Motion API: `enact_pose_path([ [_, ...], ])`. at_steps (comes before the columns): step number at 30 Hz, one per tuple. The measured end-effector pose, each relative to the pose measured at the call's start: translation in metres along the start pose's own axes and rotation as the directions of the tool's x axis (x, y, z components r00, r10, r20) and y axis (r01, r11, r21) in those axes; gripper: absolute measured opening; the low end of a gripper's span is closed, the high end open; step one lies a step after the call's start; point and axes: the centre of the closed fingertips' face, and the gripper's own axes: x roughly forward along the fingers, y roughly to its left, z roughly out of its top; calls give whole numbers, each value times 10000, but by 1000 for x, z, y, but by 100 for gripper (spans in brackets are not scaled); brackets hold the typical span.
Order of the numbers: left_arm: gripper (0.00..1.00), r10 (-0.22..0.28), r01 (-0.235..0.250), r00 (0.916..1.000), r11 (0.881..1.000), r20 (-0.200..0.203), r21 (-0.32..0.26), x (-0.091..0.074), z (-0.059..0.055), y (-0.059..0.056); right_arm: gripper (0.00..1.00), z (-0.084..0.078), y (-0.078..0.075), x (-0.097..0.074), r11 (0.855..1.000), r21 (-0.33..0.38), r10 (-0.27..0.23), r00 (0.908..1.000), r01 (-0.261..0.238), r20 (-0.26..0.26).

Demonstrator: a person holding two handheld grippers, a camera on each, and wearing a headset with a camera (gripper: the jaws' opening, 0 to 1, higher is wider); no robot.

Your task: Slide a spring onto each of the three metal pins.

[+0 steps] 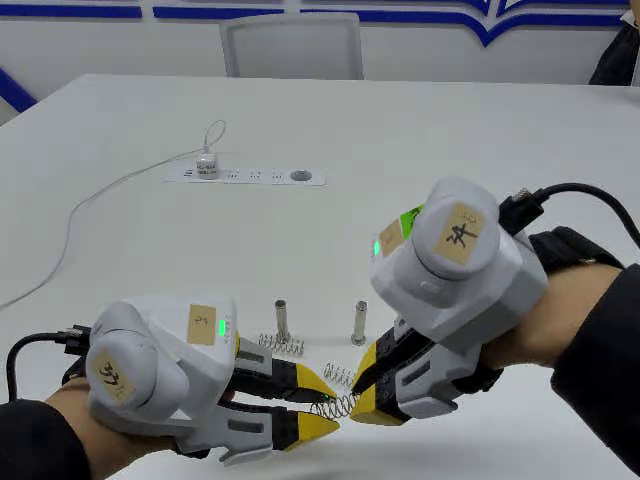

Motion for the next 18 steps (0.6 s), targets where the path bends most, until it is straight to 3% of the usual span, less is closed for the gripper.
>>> enact_pose_path([
  [7, 11, 4, -4, 10000, 10000, 22, -46, 0, 2, -1, 12, 16, 2, -1, 9993, -361, -121, 9989, 137, 450],
  [15, 11, 153, -150, 9998, 9996, 105, -223, -2, 2, 2, 18, 10, 1, 2, 9994, -340, -39, 9994, 50, 347],
  [18, 11, 175, -173, 9998, 9995, 91, -251, -2, 1, 2, 16, 10, -1, 2, 9995, -285, -128, 9991, 139, 403],
])
